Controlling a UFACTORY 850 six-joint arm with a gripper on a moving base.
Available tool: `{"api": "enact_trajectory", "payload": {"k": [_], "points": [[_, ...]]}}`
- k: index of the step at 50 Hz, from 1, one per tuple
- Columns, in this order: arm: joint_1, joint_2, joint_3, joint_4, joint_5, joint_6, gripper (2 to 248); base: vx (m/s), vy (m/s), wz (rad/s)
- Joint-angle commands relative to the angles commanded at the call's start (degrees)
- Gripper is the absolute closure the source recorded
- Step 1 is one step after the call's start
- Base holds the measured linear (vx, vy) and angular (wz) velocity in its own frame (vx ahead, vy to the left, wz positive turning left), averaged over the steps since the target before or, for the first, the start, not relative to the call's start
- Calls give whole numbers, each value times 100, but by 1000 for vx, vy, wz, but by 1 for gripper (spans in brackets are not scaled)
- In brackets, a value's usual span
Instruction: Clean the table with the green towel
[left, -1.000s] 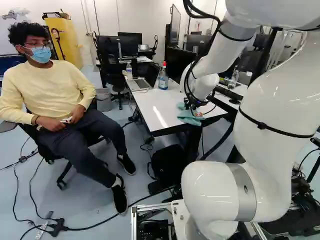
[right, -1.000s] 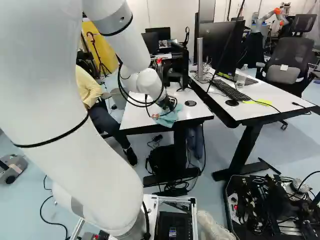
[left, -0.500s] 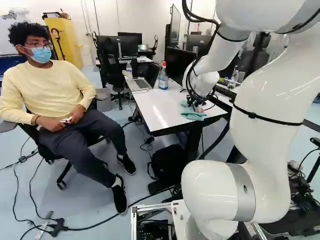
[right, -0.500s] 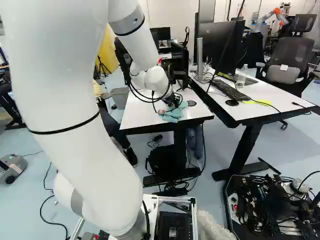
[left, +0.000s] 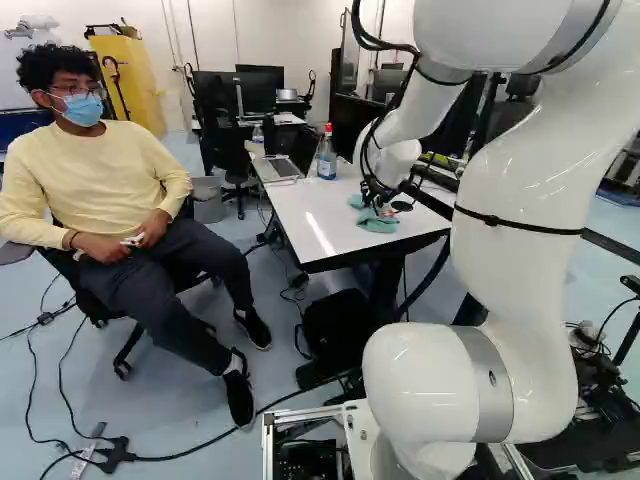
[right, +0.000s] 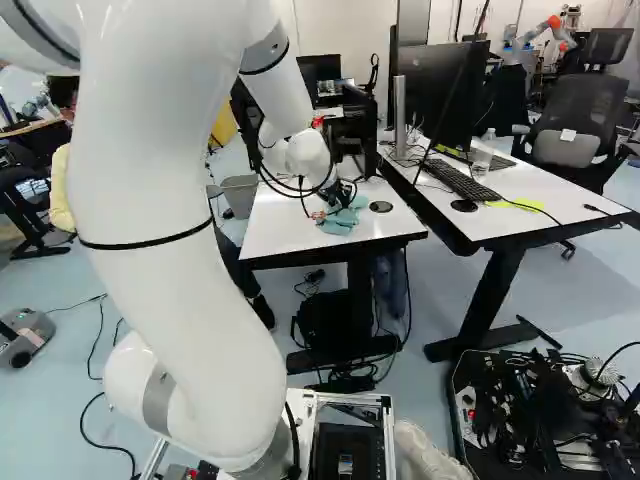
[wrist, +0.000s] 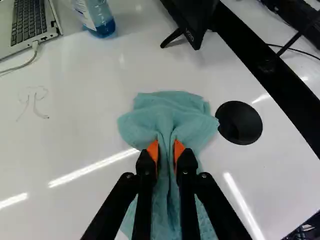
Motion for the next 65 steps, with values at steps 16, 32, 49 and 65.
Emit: {"api": "enact_trajectory", "payload": {"k": [16, 32, 49, 65], "points": [[288, 7, 8, 0, 0, 0, 194, 0, 0, 0], [527, 279, 327, 0, 0, 0, 194, 0, 0, 0], [682, 663, 763, 0, 0, 0, 194, 0, 0, 0], [731, 871, 860, 0, -7, 0, 194, 0, 0, 0]]}}
